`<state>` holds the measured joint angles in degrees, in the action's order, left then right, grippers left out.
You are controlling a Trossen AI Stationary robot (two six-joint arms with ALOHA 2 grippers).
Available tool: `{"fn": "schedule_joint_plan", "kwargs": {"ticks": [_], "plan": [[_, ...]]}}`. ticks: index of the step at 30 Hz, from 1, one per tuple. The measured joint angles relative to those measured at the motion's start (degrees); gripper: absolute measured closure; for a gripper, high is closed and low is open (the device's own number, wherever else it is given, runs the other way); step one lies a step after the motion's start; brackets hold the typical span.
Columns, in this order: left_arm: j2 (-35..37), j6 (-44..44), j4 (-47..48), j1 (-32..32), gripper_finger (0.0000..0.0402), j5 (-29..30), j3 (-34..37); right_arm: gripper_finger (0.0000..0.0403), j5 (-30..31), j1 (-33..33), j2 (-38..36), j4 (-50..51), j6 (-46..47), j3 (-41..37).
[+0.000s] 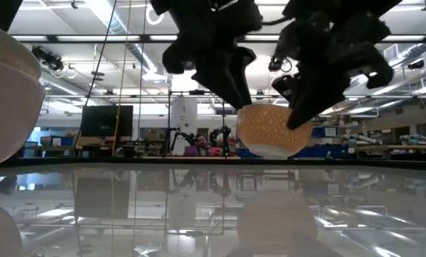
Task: Nest bowls inside each other
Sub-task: Stack the blue bowl into the gray bowl
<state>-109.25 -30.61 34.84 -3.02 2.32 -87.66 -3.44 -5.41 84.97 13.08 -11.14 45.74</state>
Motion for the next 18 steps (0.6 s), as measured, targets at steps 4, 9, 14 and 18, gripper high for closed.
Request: {"fn": "schedule_joint_plan", "kwargs": {"ticks": [4, 9, 14, 18], "plan": [[-2.3, -0.7, -2.0, -0.3, 0.0246, 0.0, 0.0, 0.0382, 0.7, -2.8, 0.0, -0.7, -0.5, 0.0], [-4.1, -0.8, -2.5, -0.3, 0.0255, -0.1, -0.1, 0.0382, 1.1, -4.5, 0.1, -0.7, -0.1, 0.0], [-4.3, -1.6, 0.1, -1.1, 0.0349, -0.6, 0.0, 0.0333, 2.9, -4.7, 0.0, -2.4, 1.6, 0.0], [-3.8, 1.3, 1.6, -1.8, 0.0389, -0.3, 0.2, 0.0265, 5.5, -4.6, -0.2, -4.9, 3.9, 0.1]]}}
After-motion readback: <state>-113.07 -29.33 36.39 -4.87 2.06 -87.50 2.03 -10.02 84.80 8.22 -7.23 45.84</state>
